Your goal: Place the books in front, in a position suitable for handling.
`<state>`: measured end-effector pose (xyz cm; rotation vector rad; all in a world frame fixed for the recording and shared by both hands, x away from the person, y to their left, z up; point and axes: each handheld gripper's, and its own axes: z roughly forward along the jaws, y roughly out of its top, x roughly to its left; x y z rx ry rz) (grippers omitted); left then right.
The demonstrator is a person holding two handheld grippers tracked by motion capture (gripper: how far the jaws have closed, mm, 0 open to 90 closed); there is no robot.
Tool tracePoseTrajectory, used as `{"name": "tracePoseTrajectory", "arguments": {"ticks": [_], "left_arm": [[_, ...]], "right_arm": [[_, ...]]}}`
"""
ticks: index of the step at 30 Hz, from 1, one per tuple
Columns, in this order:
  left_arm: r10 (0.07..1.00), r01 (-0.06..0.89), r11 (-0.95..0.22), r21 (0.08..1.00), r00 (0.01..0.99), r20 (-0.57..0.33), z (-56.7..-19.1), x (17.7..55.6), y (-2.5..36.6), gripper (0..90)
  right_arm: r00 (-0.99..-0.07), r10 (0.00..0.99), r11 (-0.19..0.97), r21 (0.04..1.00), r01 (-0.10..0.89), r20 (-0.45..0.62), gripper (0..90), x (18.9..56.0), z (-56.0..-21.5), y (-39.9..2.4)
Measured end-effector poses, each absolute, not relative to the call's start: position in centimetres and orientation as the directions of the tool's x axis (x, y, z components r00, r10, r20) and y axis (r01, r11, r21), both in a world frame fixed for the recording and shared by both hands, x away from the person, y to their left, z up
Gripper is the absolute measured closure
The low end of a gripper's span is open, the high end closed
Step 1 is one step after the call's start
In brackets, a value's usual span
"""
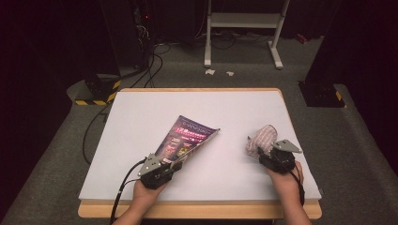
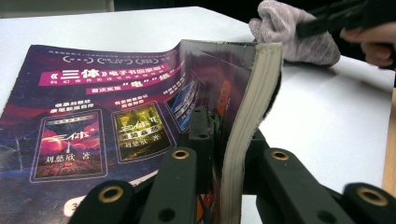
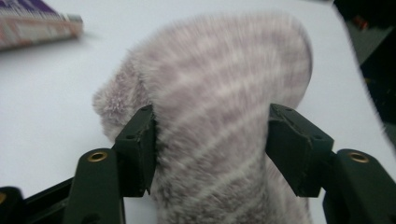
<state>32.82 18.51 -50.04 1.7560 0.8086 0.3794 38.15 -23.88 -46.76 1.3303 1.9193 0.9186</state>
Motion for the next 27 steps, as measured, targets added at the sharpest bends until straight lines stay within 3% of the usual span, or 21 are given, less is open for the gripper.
{"name": "tracePoseTrajectory", "arguments": {"ticks": [6,11,17,23,27], "left_arm": [[0.685,0.332,-0.154,0.931,0.715,-0.142,-50.0,32.8,18.5,80.1],[0.683,0.334,-0.152,0.930,0.716,-0.145,-50.0,32.8,18.5,79.8],[0.680,0.334,-0.155,0.930,0.719,-0.145,-50.0,32.9,18.5,79.3],[0.671,0.335,-0.174,0.926,0.729,-0.138,-49.9,32.9,18.5,76.4],[0.650,0.347,-0.199,0.917,0.746,-0.141,-49.7,32.9,18.7,69.8]], "right_arm": [[-0.323,0.941,0.237,0.880,0.412,-0.102,34.1,37.0,-43.4,-22.2],[-0.450,0.889,0.261,0.897,0.358,-0.079,33.7,36.1,-42.4,-17.5],[-0.625,0.775,0.369,0.872,0.322,-0.097,34.5,35.5,-44.2,-9.3],[-0.655,0.754,0.390,0.834,0.390,-0.047,36.7,37.2,-46.9,-5.8],[-0.655,0.756,0.371,0.834,0.408,-0.016,37.1,37.8,-47.4,-5.2]]}}
